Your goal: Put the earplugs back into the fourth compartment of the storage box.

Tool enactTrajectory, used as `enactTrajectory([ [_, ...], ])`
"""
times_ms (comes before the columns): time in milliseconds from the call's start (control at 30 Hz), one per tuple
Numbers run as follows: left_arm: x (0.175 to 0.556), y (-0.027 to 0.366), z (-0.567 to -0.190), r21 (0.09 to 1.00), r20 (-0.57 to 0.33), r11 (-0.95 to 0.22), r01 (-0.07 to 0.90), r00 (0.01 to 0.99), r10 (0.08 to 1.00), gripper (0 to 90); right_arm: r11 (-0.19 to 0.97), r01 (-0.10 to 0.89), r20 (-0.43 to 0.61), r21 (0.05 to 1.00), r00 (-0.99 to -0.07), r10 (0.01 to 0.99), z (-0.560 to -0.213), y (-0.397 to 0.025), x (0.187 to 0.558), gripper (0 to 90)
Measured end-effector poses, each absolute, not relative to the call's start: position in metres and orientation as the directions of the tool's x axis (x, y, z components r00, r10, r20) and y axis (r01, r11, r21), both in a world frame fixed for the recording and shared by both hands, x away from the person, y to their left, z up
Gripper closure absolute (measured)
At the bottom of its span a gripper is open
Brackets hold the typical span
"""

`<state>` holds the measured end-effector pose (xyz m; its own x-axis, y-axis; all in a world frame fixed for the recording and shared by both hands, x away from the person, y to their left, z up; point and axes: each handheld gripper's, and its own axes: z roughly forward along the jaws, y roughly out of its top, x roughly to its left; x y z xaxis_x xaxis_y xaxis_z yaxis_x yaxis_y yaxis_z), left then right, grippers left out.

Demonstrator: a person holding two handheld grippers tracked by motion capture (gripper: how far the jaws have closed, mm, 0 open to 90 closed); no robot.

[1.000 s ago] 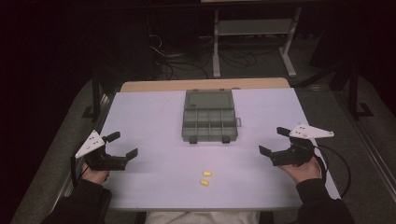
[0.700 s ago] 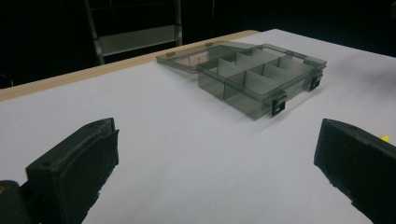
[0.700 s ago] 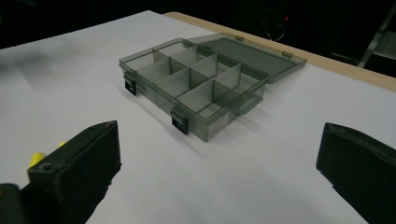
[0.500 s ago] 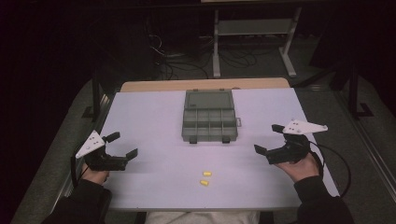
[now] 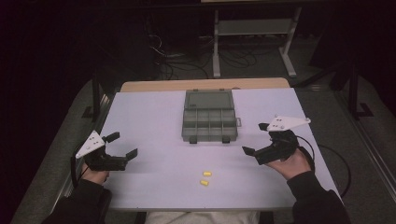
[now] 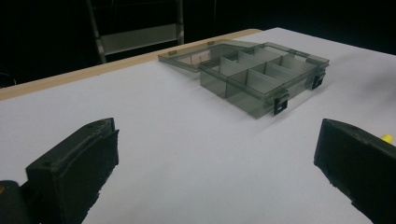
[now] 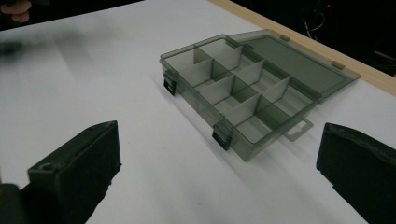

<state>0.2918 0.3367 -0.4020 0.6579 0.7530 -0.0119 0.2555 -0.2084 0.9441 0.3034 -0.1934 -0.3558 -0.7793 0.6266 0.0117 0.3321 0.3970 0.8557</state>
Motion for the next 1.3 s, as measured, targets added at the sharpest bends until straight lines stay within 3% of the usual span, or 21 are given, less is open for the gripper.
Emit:
enactTrajectory([
  [1300, 0.292, 0.336, -0.402, 0.944, -0.014, -0.208, 0.256, 0.66, 0.752, 0.0, 0.596, 0.337, 0.018, 0.729, -0.879, 0.476, -0.371, -0.122, 0.318, 0.0],
])
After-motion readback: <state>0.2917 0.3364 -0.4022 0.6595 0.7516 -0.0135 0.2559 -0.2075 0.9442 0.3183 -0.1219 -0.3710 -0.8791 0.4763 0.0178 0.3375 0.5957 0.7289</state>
